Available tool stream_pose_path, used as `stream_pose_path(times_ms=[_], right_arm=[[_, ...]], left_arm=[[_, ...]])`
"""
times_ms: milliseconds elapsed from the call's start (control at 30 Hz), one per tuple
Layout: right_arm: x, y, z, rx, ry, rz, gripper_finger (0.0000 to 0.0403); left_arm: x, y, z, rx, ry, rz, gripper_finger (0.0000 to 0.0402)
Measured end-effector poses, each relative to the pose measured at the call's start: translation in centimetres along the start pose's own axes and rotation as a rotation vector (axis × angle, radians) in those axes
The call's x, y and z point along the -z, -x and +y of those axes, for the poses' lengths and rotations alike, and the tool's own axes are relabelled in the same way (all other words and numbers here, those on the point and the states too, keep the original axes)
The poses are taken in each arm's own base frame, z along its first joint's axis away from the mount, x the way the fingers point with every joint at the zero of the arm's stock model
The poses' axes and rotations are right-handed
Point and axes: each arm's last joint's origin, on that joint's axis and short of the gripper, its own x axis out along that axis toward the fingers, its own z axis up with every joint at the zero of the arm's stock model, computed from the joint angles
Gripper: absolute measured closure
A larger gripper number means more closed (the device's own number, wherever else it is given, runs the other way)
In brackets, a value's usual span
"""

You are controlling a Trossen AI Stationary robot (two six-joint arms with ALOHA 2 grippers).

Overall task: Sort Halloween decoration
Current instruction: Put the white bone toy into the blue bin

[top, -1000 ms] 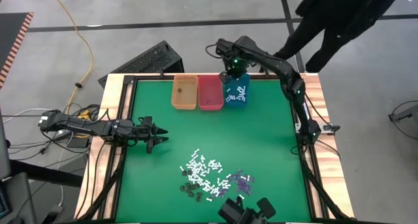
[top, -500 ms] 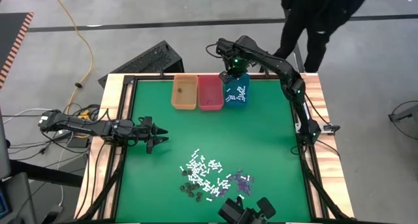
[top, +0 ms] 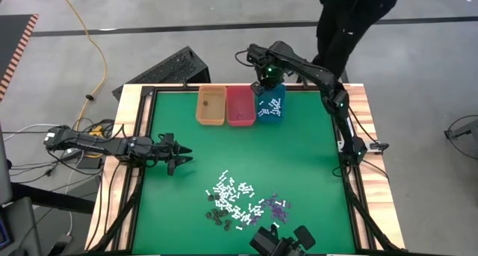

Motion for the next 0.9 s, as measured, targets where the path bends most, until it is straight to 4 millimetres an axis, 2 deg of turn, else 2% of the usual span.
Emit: stream_pose_path(times_ms=[633, 767, 900], right_arm=[[0.4, 0.1, 0.9, -0.001, 0.047, 0.006, 0.0275], [1.0, 0.3, 2.6, -0.076, 0.116, 0.028, 0.0275], [2.4, 0.7, 5.5, -0.19, 0.225, 0.062, 0.0275]], left_arm=[[0.0, 0.0, 0.0, 0.0, 0.007, 0.0, 0.0223], [0.0, 0.0, 0.0, 0.0, 0.007, 0.0, 0.0223], [0.0, 0.0, 0.0, 0.002, 0.007, 0.001, 0.0223]])
